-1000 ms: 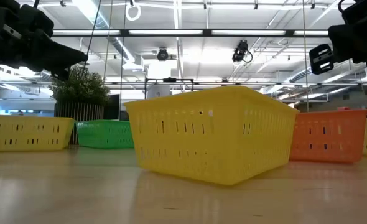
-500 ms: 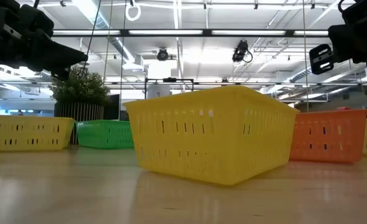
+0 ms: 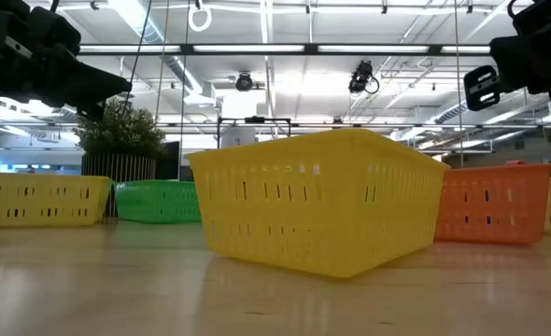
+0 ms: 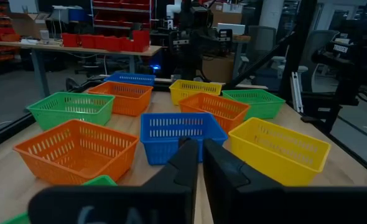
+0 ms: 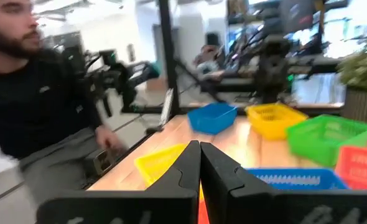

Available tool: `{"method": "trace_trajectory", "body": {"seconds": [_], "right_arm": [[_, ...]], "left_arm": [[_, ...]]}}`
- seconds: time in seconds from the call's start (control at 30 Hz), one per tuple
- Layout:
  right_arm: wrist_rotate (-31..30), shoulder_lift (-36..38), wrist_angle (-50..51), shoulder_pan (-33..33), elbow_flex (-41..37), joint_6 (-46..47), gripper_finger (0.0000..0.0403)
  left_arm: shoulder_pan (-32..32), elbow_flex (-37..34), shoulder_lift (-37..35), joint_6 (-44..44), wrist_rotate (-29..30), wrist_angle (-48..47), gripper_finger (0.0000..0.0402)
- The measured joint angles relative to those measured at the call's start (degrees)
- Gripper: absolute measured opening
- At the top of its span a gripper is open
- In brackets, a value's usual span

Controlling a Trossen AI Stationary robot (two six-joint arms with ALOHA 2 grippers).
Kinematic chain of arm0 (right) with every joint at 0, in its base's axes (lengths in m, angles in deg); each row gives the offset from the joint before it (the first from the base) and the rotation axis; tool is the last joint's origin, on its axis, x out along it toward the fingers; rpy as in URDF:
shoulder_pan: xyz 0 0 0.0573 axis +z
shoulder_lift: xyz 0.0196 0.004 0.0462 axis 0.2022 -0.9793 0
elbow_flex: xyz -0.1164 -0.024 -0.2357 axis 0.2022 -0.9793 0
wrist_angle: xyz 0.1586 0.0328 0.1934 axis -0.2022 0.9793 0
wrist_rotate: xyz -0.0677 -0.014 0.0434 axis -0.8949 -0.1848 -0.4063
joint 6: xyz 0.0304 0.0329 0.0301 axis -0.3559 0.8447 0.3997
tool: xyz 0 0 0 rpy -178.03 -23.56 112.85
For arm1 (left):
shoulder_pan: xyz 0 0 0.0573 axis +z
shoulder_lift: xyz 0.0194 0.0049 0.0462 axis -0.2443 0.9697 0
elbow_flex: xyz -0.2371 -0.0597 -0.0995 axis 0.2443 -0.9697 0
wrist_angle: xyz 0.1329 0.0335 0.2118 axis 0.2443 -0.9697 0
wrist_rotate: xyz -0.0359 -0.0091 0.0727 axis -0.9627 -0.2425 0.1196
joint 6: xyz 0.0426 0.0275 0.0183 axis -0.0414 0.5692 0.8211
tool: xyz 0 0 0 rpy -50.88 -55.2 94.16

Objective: Stack baskets by color
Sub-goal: Move the center yellow bin to the middle left of the table

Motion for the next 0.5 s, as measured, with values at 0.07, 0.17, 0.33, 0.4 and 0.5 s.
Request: {"method": "trace_trajectory", "body": {"seconds": [0.07, 0.17, 0.33, 0.4, 0.5], "right_arm": [[-1.6, 0.0, -2.7, 0.0, 0.0, 3.8, 0.0014], [-4.3, 0.0, -8.0, 0.1, 0.0, 14.7, 0.0014], [-8.5, 0.0, -18.4, 0.1, 0.0, 23.0, 0.0014], [-8.7, 0.0, -23.3, 0.1, 0.0, 23.0, 0.0014], [-11.3, 0.0, -28.3, 0.1, 0.0, 24.5, 0.0014]], "left_arm": [[0.0, 0.0, 0.0, 0.0, 0.0, 0.0, 0.0034], [0.0, 0.0, 0.0, 0.0, 0.0, 0.0, 0.0036], [0.0, 0.0, 0.0, 0.0, 0.0, 0.0, 0.003], [0.0, 0.0, 0.0, 0.0, 0.0, 0.0, 0.0028], [0.0, 0.0, 0.0, 0.0, 0.0, 0.0, 0.003]]}}
